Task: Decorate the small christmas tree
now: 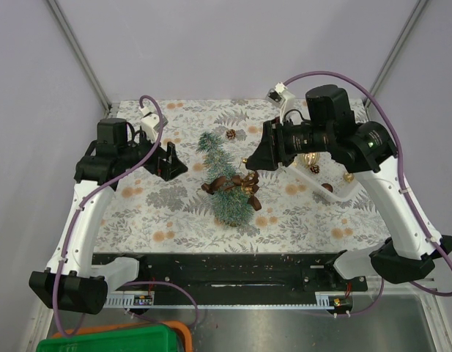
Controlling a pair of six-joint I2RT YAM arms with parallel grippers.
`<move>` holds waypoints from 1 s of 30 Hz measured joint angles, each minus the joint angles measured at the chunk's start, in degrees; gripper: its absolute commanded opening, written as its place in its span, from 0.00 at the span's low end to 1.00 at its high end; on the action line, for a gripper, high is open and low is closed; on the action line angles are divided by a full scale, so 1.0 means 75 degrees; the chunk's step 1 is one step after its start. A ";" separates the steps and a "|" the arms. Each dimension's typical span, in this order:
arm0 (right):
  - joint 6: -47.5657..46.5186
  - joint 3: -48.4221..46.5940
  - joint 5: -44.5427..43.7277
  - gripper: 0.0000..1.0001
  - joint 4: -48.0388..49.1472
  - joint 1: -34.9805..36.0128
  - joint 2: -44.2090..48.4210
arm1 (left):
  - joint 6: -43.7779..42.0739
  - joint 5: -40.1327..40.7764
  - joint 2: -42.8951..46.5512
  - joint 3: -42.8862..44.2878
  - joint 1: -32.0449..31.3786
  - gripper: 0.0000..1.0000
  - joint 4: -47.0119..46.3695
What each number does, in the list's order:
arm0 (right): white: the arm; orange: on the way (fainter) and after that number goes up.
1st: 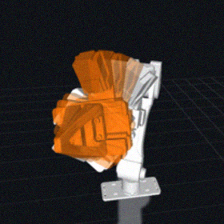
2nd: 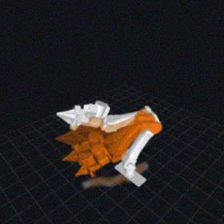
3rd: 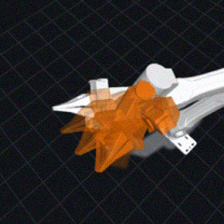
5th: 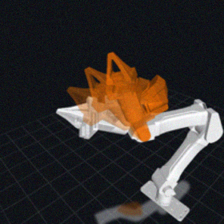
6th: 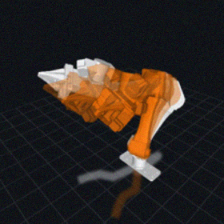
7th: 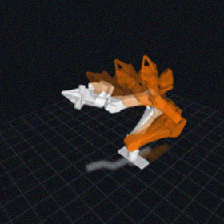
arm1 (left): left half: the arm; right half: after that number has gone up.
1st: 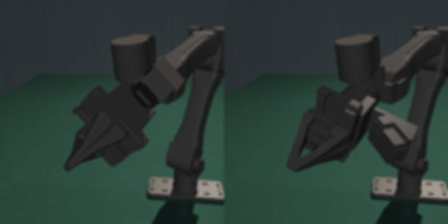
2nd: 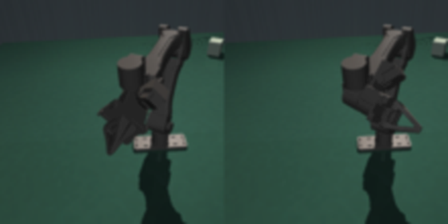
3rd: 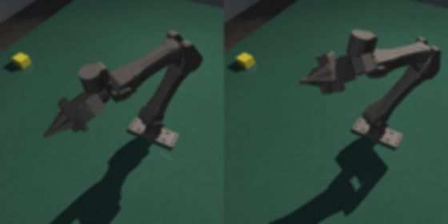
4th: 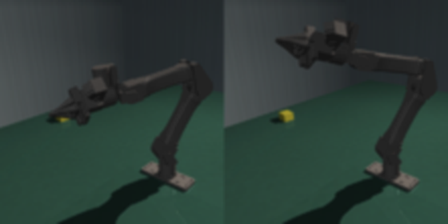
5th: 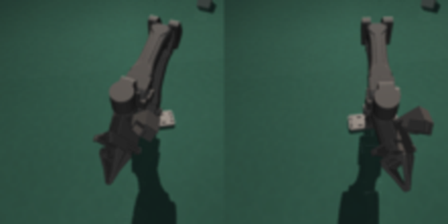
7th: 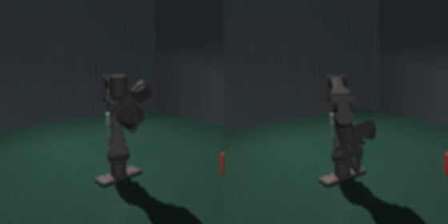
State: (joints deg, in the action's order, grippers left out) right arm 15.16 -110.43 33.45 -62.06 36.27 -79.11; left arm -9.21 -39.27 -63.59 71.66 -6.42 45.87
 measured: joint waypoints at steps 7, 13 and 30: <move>-0.0085 0.0000 -0.0041 0.10 -0.0108 0.0003 -0.0090 | 0.0052 0.0000 0.0000 0.0000 -0.0070 0.99 -0.0073; -0.0192 -0.0026 -0.0163 0.08 -0.0119 0.0009 -0.0498 | 0.0082 0.0000 0.0003 0.0000 -0.0102 0.99 -0.0073; -0.0405 -0.0405 -0.0201 0.06 -0.0259 0.0166 -0.0950 | 0.0239 0.0000 0.0015 0.0128 -0.0219 0.99 -0.0152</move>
State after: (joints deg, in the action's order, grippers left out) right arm 12.12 -113.47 31.94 -64.01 37.52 -86.24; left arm -7.42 -39.27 -63.48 72.62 -8.05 44.73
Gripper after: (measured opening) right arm 0.496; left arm 0.988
